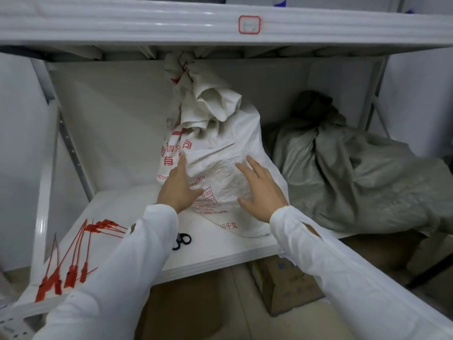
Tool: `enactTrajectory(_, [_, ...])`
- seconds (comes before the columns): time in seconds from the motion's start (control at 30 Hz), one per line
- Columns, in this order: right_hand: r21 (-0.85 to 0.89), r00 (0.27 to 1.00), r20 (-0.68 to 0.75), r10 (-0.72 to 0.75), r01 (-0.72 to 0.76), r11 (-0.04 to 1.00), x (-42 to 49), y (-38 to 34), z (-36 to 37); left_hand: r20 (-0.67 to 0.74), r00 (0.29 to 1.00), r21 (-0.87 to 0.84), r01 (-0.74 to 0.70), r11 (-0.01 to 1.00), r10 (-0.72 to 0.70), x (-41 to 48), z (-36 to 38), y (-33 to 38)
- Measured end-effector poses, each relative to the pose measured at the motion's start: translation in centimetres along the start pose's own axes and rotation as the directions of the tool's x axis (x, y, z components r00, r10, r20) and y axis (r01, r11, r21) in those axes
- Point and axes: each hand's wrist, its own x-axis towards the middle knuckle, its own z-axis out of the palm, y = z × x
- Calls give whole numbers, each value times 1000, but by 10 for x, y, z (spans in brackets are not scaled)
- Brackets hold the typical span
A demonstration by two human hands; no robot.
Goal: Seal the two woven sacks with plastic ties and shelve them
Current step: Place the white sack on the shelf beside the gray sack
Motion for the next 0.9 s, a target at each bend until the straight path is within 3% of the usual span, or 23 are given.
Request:
enactTrajectory(0.2, [70,972,117,202,-211,975,-23,9,-7,41,999,-70,6,998,-3,-32,-19,25])
enactTrajectory(0.33, [146,883,180,434,-460,876,-17,42,9,29,995,-185,103,977,-99,-27,-9,27])
enactTrajectory(0.47, [157,812,247,529,-572,805,4,63,41,-55,990,-262,110,959,-128,-6,13,22])
enactTrajectory(0.57, [95,790,97,605,-613,784,21,69,61,-113,985,-292,91,952,-128,16,28,20])
enactTrajectory(0.63, [162,789,-4,614,-606,779,29,75,69,-175,977,-337,57,940,-121,30,35,14])
enactTrajectory(0.77, [287,825,-58,562,-525,801,28,70,94,-281,957,-300,-18,954,-70,57,26,11])
enactTrajectory(0.9, [499,772,-89,629,-512,699,25,59,104,-254,966,-222,-113,969,54,77,8,27])
